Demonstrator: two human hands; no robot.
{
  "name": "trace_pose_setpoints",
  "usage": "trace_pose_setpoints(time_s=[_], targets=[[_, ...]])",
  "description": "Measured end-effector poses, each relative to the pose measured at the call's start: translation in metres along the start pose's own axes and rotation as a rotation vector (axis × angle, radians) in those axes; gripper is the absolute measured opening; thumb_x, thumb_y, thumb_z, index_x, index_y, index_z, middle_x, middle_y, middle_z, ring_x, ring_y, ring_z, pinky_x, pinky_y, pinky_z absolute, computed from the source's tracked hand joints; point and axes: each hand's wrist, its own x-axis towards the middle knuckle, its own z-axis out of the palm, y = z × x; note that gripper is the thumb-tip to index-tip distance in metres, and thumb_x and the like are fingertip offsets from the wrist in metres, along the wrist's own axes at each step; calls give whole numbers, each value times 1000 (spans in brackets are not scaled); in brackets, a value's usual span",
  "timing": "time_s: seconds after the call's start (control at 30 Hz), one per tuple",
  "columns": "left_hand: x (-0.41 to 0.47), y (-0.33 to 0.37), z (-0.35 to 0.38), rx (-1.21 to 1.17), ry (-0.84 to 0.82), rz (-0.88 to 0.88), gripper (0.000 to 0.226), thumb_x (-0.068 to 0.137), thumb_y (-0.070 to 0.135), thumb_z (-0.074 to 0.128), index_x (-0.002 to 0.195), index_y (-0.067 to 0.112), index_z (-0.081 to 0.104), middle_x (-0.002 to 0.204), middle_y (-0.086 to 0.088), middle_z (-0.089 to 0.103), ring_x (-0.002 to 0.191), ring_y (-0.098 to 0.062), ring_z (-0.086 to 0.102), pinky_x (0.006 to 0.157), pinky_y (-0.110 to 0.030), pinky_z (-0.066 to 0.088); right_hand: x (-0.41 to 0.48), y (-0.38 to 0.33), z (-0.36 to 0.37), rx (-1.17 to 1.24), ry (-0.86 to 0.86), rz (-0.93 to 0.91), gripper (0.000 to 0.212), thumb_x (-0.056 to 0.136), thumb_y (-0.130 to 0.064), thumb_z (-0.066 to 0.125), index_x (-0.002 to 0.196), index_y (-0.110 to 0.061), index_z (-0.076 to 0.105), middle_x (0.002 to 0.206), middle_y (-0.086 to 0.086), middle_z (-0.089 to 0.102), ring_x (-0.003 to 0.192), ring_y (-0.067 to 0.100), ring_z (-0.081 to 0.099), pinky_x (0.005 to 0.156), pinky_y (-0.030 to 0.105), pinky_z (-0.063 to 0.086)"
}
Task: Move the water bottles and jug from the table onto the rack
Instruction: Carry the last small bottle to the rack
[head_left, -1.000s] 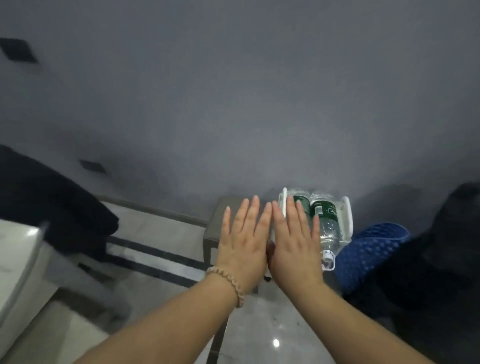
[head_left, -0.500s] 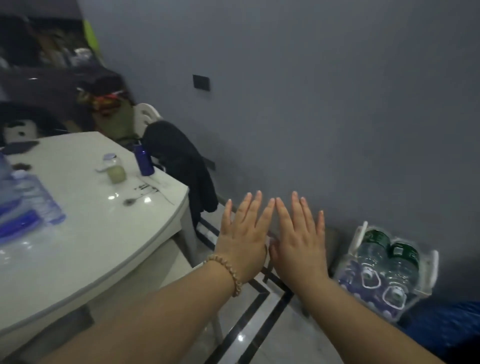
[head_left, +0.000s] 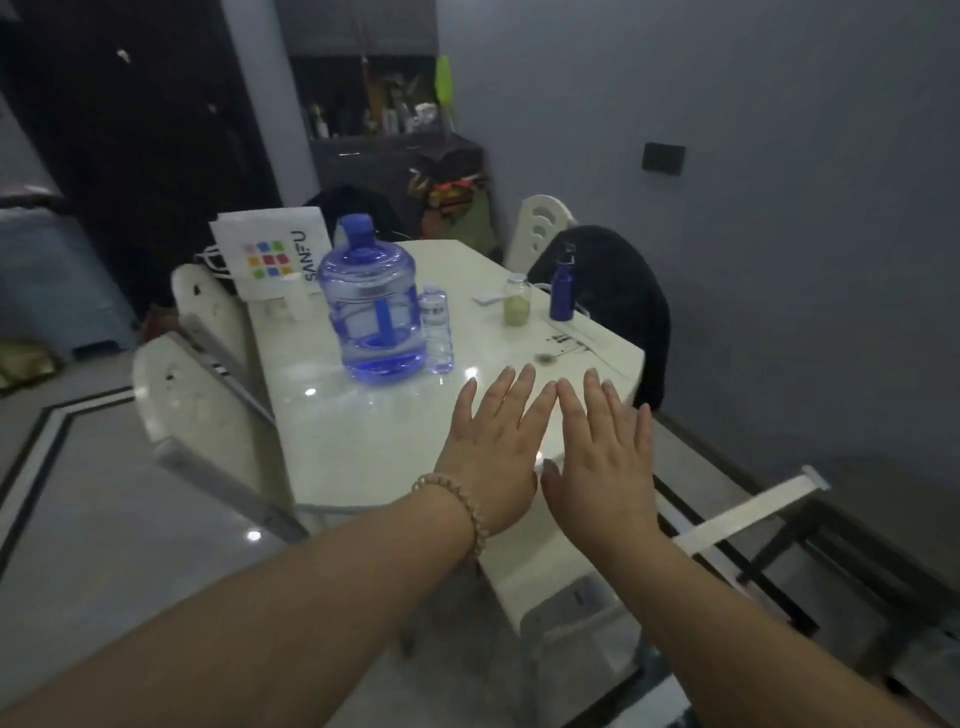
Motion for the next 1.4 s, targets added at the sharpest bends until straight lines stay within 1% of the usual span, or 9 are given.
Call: trace_pose_setpoints(time_s=[0.2, 0.3, 0.53, 0.73, 0.93, 1.13, 1.27, 1.33, 1.4], targets=[[-23, -113, -2, 19, -7, -59, 84, 90, 34, 51, 142, 27, -15, 158, -5, -9, 143, -26, -9, 110, -48, -12, 33, -92, 26, -24, -31, -72, 83, 89, -38, 54, 149, -24, -3, 159, 8, -4, 145, 25, -7, 110, 47, -16], [-15, -144, 7, 7, 11, -86, 83, 90, 33, 49, 142, 25, -14, 158, -6, -7, 144, -26, -6, 111, -47, -9, 58, -108, 36, -30, -36, -77, 81, 88, -36, 57, 149, -21, 7, 159, 10, 4, 145, 26, 1, 112, 49, -7], [37, -208, 63, 20, -23, -89, 83, 89, 33, 49, 142, 26, -15, 158, -6, -4, 143, -27, -5, 111, -46, -9, 146, -124, 104, -71, -76, -93, 78, 90, -38, 51, 149, -23, 2, 159, 7, -1, 145, 24, -4, 111, 47, -12], [106, -280, 106, 72, -77, -107, 83, 85, 31, 53, 148, 25, 1, 158, -6, 4, 144, -26, 2, 113, -47, -6, 242, -132, 176, 16, -154, -45, 78, 91, -39, 49, 149, -23, 1, 159, 6, -2, 144, 22, -4, 113, 46, -10], [170, -335, 130, 118, -46, -100, 73, 86, 28, 49, 149, 21, 12, 157, -9, 9, 143, -28, 3, 112, -51, 1, 328, -132, 222, -56, -177, -94, 76, 91, -34, 49, 149, -23, 1, 159, 7, 0, 144, 25, 0, 114, 49, -2], [208, -371, 167, 186, -10, 74, 64, 86, 27, 31, 148, 17, 18, 155, -15, 16, 142, -32, 13, 111, -53, 6, 390, -140, 263, -217, -187, -95, 76, 87, -26, 51, 148, -21, 6, 158, 9, 4, 144, 28, 4, 114, 50, 4], [222, -389, 199, 183, 24, 146, 70, 92, 33, 42, 148, 14, 5, 156, -17, 4, 141, -38, -4, 108, -56, -9, 417, -146, 280, -338, -216, -95, 75, 87, -23, 52, 149, -21, 9, 158, 10, 3, 144, 30, 3, 114, 50, 7], [227, -401, 210, 169, 34, 184, 70, 91, 32, 46, 148, 12, 10, 155, -18, 0, 141, -40, -7, 108, -60, -9, 423, -149, 285, -419, -274, -86, 79, 86, -25, 56, 148, -20, 8, 158, 11, 1, 144, 32, 0, 113, 49, 11], [229, -416, 221, 157, 68, 251, 68, 88, 30, 52, 147, 11, 23, 155, -19, 7, 141, -41, 1, 109, -61, -4, 428, -153, 290, -531, -304, -98, 81, 85, -27, 59, 147, -18, 8, 156, 13, 4, 143, 32, 1, 112, 47, 15]])
